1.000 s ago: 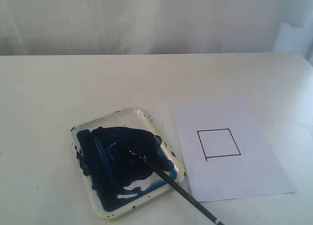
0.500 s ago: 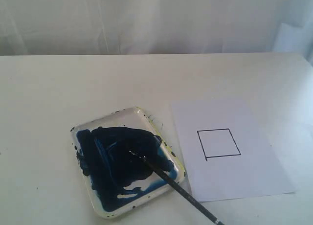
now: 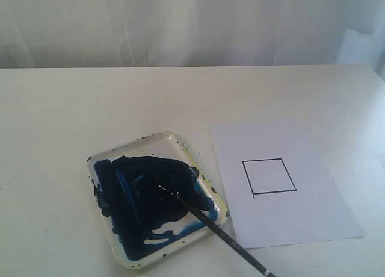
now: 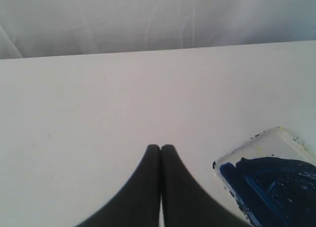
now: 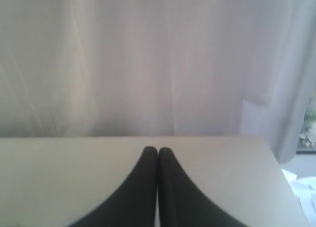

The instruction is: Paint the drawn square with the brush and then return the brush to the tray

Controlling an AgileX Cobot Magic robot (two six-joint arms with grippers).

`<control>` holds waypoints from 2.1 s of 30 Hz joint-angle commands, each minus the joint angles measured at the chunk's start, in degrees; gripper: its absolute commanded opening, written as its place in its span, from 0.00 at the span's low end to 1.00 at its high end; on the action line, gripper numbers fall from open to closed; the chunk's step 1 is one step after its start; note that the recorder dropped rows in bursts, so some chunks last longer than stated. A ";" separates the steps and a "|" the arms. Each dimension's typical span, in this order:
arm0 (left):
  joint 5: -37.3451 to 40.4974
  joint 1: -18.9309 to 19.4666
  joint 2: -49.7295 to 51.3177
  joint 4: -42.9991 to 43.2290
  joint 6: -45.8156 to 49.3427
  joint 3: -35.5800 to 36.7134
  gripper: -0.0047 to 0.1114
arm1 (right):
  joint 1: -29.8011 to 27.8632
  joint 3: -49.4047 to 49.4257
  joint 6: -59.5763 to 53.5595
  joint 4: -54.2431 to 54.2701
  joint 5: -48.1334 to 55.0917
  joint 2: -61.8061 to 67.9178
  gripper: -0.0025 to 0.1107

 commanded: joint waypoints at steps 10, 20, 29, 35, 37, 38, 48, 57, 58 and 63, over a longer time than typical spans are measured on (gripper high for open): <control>-2.90 -7.12 20.21 2.14 0.20 -2.41 0.04 | 2.32 -0.46 -11.45 -0.45 4.23 18.99 0.13; 4.83 -7.12 26.58 -1.09 1.38 -4.09 0.04 | 2.30 -0.95 -11.09 6.56 3.76 30.42 0.38; 4.28 -8.13 26.58 -9.48 8.48 -0.82 0.04 | 2.30 -0.95 -14.55 6.46 9.35 33.41 0.38; 0.03 -14.60 27.57 -9.53 10.41 3.23 0.04 | 2.30 -0.95 -18.59 3.71 15.01 33.80 0.38; -0.11 -16.49 28.37 -9.53 11.58 3.23 0.04 | 2.30 -0.95 -20.58 3.71 16.98 34.75 0.38; -0.26 -17.18 28.73 -9.53 11.87 3.23 0.04 | 2.30 -0.95 -21.09 3.71 17.68 35.44 0.38; -1.27 -18.35 32.12 -9.79 11.98 3.23 0.04 | 2.30 -0.77 -21.57 2.10 19.40 41.53 0.38; -0.93 -18.48 34.06 -14.85 18.01 3.23 0.04 | 2.30 -0.77 -24.40 2.34 17.41 46.59 0.38; -0.93 -18.48 34.06 -14.97 18.01 3.23 0.04 | 2.30 -0.77 -24.51 2.34 17.41 46.87 0.38; 1.02 -18.48 34.06 -14.60 17.50 3.23 0.04 | 2.30 -0.77 -24.41 -0.89 18.06 47.96 0.38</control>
